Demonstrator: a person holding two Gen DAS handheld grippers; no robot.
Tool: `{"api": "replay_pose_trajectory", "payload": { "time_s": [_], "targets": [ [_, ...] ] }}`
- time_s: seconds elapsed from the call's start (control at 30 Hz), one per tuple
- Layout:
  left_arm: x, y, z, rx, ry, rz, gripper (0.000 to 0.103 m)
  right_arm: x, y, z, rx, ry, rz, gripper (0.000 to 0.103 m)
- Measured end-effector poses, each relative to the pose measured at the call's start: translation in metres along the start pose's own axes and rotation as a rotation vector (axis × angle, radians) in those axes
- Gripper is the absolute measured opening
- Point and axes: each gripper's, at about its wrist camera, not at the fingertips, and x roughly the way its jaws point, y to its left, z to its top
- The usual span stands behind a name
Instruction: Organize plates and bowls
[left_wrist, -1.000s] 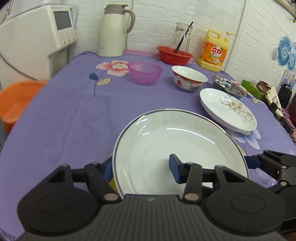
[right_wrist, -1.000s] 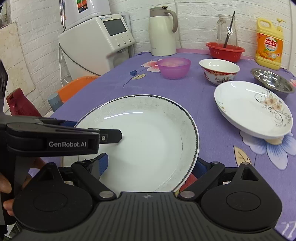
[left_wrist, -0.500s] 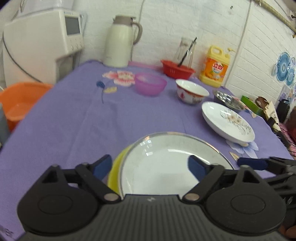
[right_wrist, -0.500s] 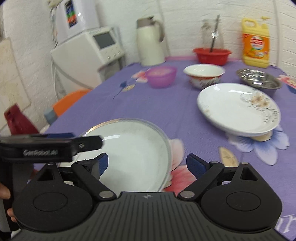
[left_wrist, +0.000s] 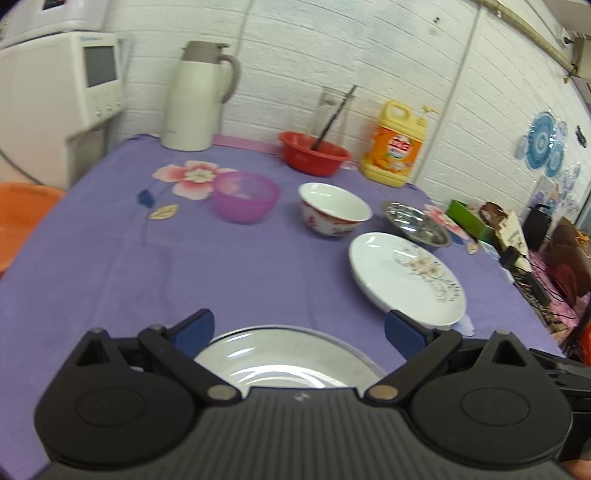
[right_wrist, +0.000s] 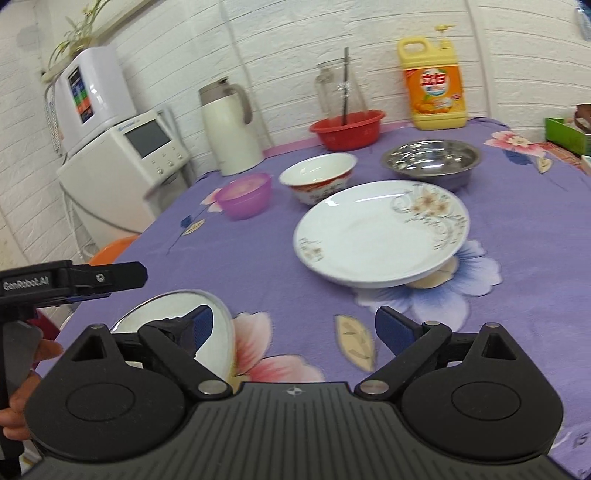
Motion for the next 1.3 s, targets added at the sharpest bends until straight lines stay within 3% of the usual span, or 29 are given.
{"api": "replay_pose_trajectory", "payload": {
  "time_s": [0.2,0.4,0.57,0.77,0.93,1.3],
  "targets": [
    [0.035,-0.023,0.024,-0.032,0.062,-0.073,0.097,0.003,-0.033,0.016,0.018,-0.025,-0.072,0.103],
    [0.097,-0.042,0.049,-0.014,0.148,-0.121,0.099,0.059,-0.063,0.046,-0.043,0.049,-0.189,0.103],
    [0.143,-0.045,0.058,-0.004,0.201,-0.097,0.098,0.097,-0.081,0.056,-0.029,0.103,-0.231,0.103],
    [0.182,-0.044,0.058,-0.004,0.269,-0.092,0.093,0.107,-0.081,0.052,-0.048,0.11,-0.226,0.103],
    [0.199,-0.046,0.057,0.01,0.297,-0.104,0.086,0.111,-0.081,0.05,-0.062,0.09,-0.221,0.103],
    [0.202,-0.055,0.055,0.058,0.278,-0.07,0.085,0.113,-0.077,0.048,-0.099,0.084,-0.24,0.103]
  ]
}}
